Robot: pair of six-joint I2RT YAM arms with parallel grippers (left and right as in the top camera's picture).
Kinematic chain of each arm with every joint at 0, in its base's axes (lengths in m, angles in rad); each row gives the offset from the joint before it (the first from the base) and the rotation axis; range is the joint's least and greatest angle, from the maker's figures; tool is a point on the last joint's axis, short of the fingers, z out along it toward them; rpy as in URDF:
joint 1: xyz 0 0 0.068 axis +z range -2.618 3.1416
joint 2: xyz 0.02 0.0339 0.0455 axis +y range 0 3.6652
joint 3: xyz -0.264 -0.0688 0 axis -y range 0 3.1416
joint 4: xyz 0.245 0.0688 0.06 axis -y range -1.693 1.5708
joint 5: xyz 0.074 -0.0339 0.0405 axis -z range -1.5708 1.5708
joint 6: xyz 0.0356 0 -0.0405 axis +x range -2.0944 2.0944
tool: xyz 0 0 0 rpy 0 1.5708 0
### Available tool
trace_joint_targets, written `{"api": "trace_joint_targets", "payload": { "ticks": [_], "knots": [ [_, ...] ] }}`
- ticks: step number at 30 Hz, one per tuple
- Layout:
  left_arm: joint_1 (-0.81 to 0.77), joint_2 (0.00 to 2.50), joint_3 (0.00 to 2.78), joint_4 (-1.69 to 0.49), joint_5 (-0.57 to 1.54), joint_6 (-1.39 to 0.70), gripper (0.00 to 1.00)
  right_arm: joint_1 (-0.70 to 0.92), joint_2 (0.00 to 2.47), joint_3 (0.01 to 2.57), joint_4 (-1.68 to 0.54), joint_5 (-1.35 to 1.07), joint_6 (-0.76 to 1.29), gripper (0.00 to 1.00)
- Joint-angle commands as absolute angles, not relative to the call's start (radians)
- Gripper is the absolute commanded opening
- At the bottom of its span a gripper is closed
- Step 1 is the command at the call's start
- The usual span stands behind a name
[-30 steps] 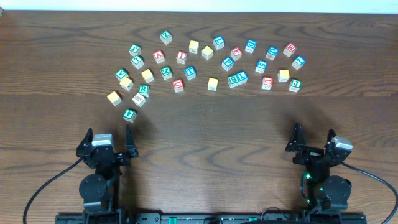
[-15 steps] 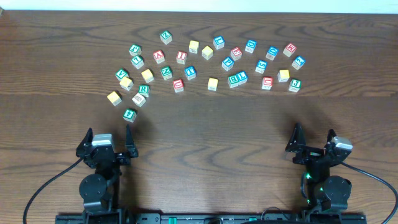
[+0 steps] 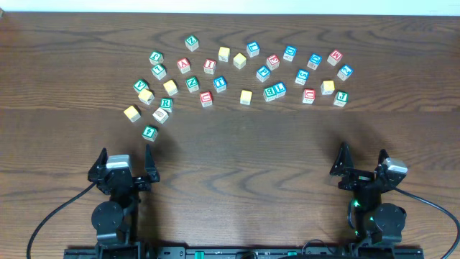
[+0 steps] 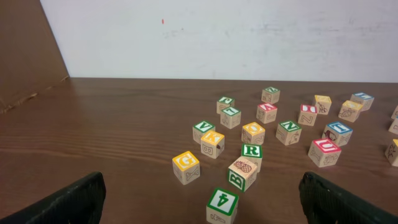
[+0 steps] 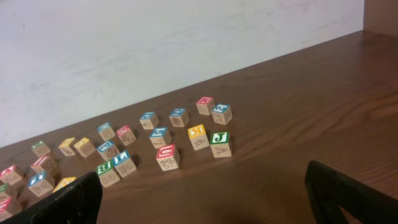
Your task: Spell out NEURIPS
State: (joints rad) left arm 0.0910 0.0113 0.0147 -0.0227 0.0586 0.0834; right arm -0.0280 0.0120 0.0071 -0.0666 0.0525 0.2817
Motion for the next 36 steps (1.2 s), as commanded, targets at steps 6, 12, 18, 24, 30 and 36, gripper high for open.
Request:
{"api": "trace_joint_targets", "payload": {
  "ticks": [6, 12, 18, 24, 30, 36],
  "knots": [
    [0.095, 0.011, 0.004, -0.066, 0.068, 0.064, 0.97, -0.041, 0.007, 0.006, -0.059, 0.024, 0.295, 0.99],
    [0.095, 0.033, 0.004, -0.064, 0.068, 0.043, 0.98, -0.041, 0.007, 0.006, -0.055, 0.005, 0.294, 0.99],
    [0.095, 0.037, 0.029, -0.059, 0.069, 0.04, 0.98, -0.041, 0.007, 0.006, -0.035, -0.012, 0.273, 0.99],
    [0.095, 0.037, 0.044, -0.062, 0.069, 0.04, 0.98, -0.041, 0.007, 0.011, -0.011, -0.041, 0.27, 0.99],
    [0.095, 0.043, 0.054, -0.067, 0.072, 0.029, 0.98, -0.041, 0.014, 0.039, -0.018, -0.07, 0.219, 0.99],
    [0.095, 0.109, 0.091, -0.067, 0.072, 0.029, 0.98, -0.041, 0.068, 0.069, -0.018, -0.071, 0.183, 0.99]
  ]
}}
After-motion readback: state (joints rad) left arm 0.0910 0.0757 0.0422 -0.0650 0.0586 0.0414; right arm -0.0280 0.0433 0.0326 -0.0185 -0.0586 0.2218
